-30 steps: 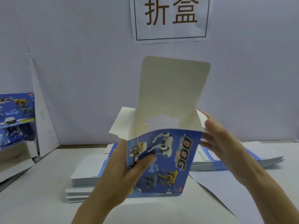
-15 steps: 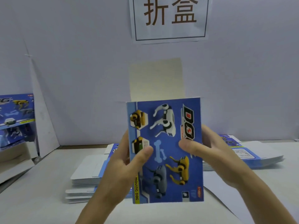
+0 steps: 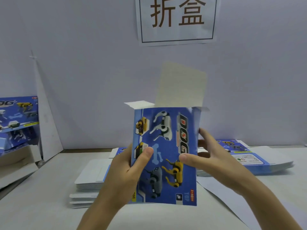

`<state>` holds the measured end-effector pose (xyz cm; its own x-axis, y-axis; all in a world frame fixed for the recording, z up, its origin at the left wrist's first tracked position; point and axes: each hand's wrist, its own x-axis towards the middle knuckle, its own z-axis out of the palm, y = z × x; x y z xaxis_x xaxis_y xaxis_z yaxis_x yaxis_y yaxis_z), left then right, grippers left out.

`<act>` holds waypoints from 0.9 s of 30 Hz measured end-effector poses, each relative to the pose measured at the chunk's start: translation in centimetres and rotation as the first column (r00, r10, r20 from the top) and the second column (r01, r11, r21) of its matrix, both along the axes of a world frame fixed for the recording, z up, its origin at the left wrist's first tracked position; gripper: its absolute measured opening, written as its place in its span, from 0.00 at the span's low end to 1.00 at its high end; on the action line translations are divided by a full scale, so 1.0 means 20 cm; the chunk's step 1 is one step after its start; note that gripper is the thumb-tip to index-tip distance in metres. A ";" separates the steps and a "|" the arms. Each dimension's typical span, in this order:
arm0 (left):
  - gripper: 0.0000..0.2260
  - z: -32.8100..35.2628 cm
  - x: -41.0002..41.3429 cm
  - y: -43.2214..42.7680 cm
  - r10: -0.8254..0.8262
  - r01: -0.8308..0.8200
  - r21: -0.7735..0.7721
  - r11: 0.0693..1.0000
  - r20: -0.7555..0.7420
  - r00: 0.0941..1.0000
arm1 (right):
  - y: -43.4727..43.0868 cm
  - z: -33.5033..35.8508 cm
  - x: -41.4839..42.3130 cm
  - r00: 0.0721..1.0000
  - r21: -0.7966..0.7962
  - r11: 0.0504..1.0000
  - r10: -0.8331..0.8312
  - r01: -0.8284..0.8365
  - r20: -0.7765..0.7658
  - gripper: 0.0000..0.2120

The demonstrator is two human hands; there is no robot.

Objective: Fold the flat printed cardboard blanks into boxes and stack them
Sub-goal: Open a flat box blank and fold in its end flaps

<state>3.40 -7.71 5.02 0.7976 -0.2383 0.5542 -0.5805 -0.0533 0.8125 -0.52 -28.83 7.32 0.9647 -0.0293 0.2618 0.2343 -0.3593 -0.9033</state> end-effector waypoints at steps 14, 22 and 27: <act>0.58 -0.03 0.00 -0.06 0.182 -0.242 0.205 0.948 0.273 0.945 | 0.16 -0.08 0.02 0.952 0.161 0.962 0.174 -0.219 0.254 0.30; 0.60 -0.08 0.10 0.10 -0.107 0.109 0.207 0.972 -0.020 0.994 | 0.10 -0.07 0.02 0.928 0.133 0.927 0.326 -0.352 0.181 0.35; 0.62 -0.08 0.11 0.11 -0.001 0.006 0.203 0.979 -0.026 1.000 | 0.02 -0.03 0.02 0.909 0.171 0.901 0.364 -0.398 0.202 0.37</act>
